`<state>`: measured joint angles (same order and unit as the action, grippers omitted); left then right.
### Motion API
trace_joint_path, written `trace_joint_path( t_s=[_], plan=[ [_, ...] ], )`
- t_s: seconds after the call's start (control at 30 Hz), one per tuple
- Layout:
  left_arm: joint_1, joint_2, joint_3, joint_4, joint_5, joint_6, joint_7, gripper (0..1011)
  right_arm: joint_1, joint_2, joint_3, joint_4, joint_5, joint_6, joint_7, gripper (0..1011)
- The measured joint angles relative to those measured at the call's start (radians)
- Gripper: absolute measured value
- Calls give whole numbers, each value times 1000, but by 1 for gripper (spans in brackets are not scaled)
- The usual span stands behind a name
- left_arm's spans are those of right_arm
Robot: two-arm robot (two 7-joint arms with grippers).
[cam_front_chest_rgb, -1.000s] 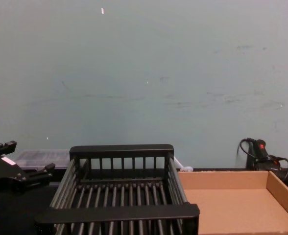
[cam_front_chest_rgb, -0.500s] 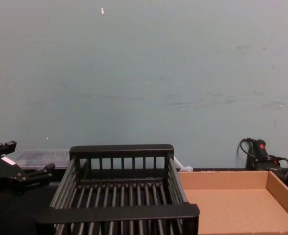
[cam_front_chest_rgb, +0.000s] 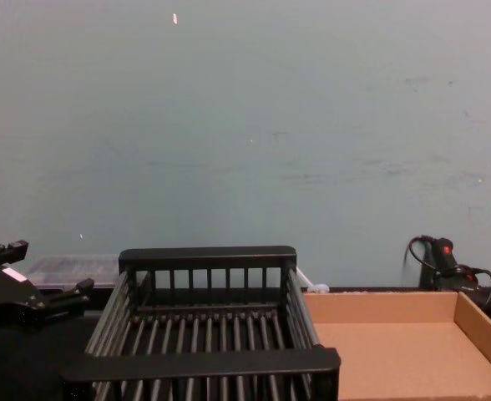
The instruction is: Pick up the white tape and place it into the black box , Pick up the silver tape and place it into the brown box.
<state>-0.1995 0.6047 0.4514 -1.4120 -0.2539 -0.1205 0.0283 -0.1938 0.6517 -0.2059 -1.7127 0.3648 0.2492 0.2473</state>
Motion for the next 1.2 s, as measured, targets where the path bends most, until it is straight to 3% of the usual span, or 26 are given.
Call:
trace_joint_path(
  t_s=[1.2],
  plan=[
    [0, 0, 0, 0, 0, 0, 0, 1001, -1, -62, 46, 15, -61, 34, 64, 1002]
  ],
)
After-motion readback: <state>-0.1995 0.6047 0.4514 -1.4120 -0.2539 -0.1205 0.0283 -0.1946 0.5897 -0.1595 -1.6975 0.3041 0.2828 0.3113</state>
